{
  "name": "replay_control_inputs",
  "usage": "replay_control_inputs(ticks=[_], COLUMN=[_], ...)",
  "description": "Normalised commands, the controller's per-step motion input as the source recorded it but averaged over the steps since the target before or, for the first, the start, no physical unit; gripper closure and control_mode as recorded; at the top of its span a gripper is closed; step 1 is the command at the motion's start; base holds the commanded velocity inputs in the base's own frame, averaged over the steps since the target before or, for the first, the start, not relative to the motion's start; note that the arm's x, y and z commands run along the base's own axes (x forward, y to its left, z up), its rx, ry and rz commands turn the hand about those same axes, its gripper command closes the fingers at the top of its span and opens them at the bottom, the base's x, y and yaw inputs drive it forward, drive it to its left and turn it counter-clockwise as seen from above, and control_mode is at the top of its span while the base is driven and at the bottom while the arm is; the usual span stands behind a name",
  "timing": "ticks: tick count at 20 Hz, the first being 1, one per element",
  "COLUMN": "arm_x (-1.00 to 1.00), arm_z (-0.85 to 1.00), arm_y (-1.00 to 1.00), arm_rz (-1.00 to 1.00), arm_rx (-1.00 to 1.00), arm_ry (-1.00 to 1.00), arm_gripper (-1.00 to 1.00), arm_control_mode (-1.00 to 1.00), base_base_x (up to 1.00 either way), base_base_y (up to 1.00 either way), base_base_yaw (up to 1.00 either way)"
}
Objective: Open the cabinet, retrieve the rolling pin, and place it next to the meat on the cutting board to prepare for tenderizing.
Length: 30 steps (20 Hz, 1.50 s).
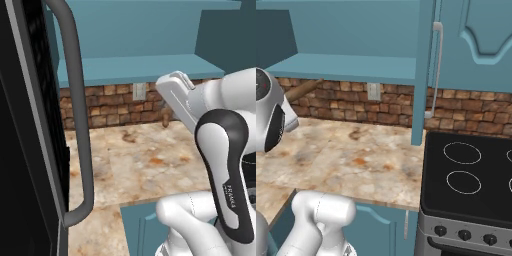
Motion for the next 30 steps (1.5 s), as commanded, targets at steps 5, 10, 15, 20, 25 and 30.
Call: replay_control_inputs(ticks=[5, 10, 15, 20, 25, 30], arm_x=[-0.09, 0.0, 0.0, 0.0, 0.0, 0.0], arm_z=[0.0, 0.0, 0.0, 0.0, 0.0, 0.0], arm_y=[-0.08, 0.0, 0.0, 0.0, 0.0, 0.0], arm_rz=[0.0, 0.0, 0.0, 0.0, 0.0, 0.0], arm_rx=[0.0, 0.0, 0.0, 0.0, 0.0, 0.0], arm_ry=[-0.02, 0.0, 0.0, 0.0, 0.0, 0.0], arm_gripper=[1.0, 1.0, 1.0, 1.0, 1.0, 1.0], arm_control_mode=[1.0, 1.0, 1.0, 1.0, 1.0, 1.0], base_base_x=[-0.24, -0.64, -0.78, -0.74, -0.67, -0.56], base_base_y=[-0.15, -0.25, -0.07, -0.05, -0.22, -0.36], base_base_yaw=[0.0, 0.0, 0.0, 0.0, 0.0, 0.01])
